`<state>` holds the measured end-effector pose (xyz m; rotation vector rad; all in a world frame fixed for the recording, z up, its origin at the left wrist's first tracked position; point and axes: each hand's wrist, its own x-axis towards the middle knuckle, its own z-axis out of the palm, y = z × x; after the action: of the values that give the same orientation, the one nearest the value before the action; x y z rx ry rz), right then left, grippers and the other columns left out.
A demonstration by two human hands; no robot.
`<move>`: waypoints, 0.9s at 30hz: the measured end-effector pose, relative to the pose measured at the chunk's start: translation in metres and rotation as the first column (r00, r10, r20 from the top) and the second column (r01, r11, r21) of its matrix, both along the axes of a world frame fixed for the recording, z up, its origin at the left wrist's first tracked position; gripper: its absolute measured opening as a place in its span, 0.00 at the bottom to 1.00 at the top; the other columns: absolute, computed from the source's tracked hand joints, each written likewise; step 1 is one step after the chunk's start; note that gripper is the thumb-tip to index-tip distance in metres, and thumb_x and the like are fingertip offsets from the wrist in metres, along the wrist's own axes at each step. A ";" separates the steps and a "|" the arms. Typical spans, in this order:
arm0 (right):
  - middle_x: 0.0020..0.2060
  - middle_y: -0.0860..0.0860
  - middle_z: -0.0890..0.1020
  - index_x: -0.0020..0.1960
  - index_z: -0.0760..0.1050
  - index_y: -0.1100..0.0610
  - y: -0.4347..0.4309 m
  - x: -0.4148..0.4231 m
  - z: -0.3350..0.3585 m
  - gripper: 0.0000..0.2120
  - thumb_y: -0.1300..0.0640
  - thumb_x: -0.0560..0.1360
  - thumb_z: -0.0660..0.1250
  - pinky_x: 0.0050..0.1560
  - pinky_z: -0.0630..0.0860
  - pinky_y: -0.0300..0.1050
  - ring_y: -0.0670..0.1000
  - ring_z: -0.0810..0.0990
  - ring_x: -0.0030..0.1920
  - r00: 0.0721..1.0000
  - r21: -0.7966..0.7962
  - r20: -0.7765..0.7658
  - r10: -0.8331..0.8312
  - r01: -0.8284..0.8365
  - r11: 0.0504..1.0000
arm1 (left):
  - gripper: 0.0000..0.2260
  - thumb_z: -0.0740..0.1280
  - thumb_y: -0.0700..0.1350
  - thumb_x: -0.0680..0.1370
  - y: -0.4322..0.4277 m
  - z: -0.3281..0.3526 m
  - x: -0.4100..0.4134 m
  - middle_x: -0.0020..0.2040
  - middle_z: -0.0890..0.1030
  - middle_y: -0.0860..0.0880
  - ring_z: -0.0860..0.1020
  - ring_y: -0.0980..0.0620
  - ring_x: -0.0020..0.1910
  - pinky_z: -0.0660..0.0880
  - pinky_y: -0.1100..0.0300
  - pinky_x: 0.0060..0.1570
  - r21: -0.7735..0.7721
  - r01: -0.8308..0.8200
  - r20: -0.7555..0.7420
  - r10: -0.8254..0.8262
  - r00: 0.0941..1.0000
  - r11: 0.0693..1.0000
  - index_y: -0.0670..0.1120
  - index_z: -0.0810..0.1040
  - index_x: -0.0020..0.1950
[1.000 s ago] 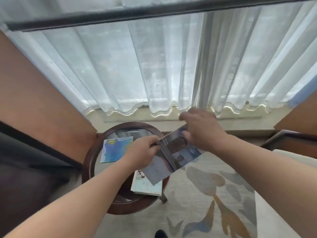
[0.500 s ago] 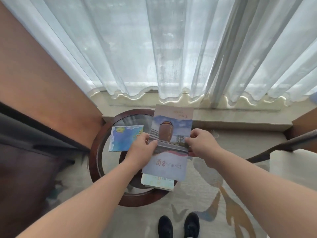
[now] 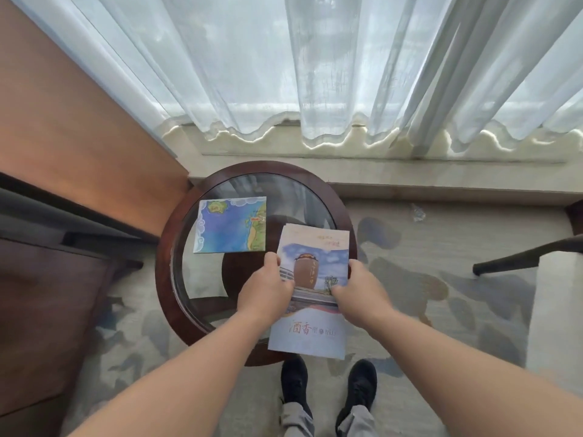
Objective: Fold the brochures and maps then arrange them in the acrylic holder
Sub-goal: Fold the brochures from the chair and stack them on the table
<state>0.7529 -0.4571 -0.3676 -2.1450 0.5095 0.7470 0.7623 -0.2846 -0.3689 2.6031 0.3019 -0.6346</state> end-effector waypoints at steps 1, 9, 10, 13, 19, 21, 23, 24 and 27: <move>0.52 0.53 0.79 0.60 0.69 0.53 0.003 -0.001 -0.008 0.13 0.60 0.76 0.60 0.41 0.74 0.47 0.55 0.78 0.47 1.000 0.001 -0.016 0.001 -0.001 1.000 | 0.10 0.65 0.48 0.78 0.002 -0.009 0.001 0.42 0.78 0.50 0.76 0.47 0.39 0.74 0.53 0.37 0.017 0.011 -0.012 -0.011 1.000 1.000 0.50 0.65 0.54; 0.55 0.55 0.75 0.61 0.69 0.56 0.023 0.009 -0.046 0.15 0.58 0.76 0.64 0.42 0.76 0.50 0.55 0.77 0.47 0.997 -0.035 -0.052 -0.048 0.046 0.998 | 0.12 0.67 0.49 0.76 0.014 -0.060 0.017 0.47 0.75 0.50 0.76 0.47 0.42 0.71 0.54 0.35 0.020 0.048 -0.022 -0.047 0.999 0.999 0.49 0.65 0.54; 0.56 0.55 0.74 0.62 0.68 0.56 0.025 0.011 -0.050 0.16 0.58 0.76 0.64 0.42 0.75 0.49 0.55 0.77 0.47 0.997 -0.036 -0.051 -0.051 0.049 0.998 | 0.13 0.67 0.49 0.76 0.015 -0.064 0.021 0.48 0.74 0.50 0.75 0.47 0.42 0.71 0.54 0.36 0.019 0.043 -0.015 -0.043 0.999 0.999 0.49 0.65 0.54; 0.58 0.55 0.70 0.63 0.67 0.56 0.029 0.017 -0.058 0.16 0.58 0.76 0.64 0.44 0.73 0.48 0.55 0.75 0.47 0.996 -0.068 -0.054 -0.066 0.062 0.996 | 0.13 0.68 0.49 0.76 0.013 -0.073 0.028 0.50 0.74 0.48 0.75 0.45 0.44 0.71 0.52 0.39 0.008 0.053 -0.011 -0.053 0.999 0.999 0.49 0.65 0.54; 0.58 0.55 0.71 0.62 0.67 0.56 0.029 0.019 -0.066 0.18 0.57 0.75 0.66 0.44 0.70 0.47 0.54 0.72 0.46 0.996 -0.115 -0.058 -0.067 0.060 0.992 | 0.14 0.68 0.50 0.76 0.011 -0.082 0.033 0.51 0.74 0.47 0.75 0.46 0.44 0.72 0.52 0.40 0.016 0.057 -0.020 -0.056 0.998 0.998 0.49 0.65 0.55; 0.57 0.55 0.72 0.62 0.67 0.56 0.030 0.020 -0.067 0.17 0.58 0.75 0.66 0.43 0.69 0.47 0.55 0.72 0.46 0.997 -0.120 -0.045 -0.058 0.052 0.991 | 0.14 0.68 0.50 0.76 0.011 -0.083 0.033 0.51 0.73 0.47 0.74 0.46 0.44 0.72 0.52 0.39 0.021 0.060 -0.020 -0.060 0.998 0.998 0.49 0.65 0.55; 0.56 0.55 0.73 0.61 0.67 0.56 0.030 0.021 -0.067 0.16 0.58 0.75 0.66 0.43 0.70 0.47 0.55 0.73 0.46 0.998 -0.127 -0.034 -0.048 0.043 0.991 | 0.15 0.68 0.50 0.76 0.011 -0.083 0.033 0.51 0.72 0.48 0.74 0.46 0.44 0.71 0.52 0.39 0.025 0.059 -0.018 -0.059 0.998 0.998 0.49 0.65 0.55; 0.56 0.55 0.73 0.61 0.67 0.56 0.030 0.021 -0.067 0.16 0.58 0.75 0.65 0.43 0.70 0.47 0.55 0.73 0.46 0.999 -0.129 -0.032 -0.042 0.037 0.991 | 0.15 0.68 0.50 0.76 0.011 -0.083 0.033 0.51 0.72 0.48 0.74 0.46 0.44 0.71 0.53 0.39 0.026 0.059 -0.016 -0.058 0.998 0.998 0.49 0.65 0.55; 0.55 0.55 0.73 0.60 0.67 0.56 0.029 0.021 -0.068 0.16 0.59 0.75 0.65 0.43 0.72 0.47 0.55 0.75 0.47 0.999 -0.134 -0.034 -0.011 0.007 0.991 | 0.15 0.68 0.51 0.76 0.011 -0.084 0.033 0.49 0.70 0.49 0.73 0.47 0.43 0.69 0.54 0.38 0.029 0.062 -0.012 -0.061 0.998 0.998 0.49 0.65 0.55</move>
<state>0.7741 -0.4285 -0.4360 -2.2552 0.6024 0.7646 0.7952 -0.2732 -0.4528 2.6465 0.2369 -0.6702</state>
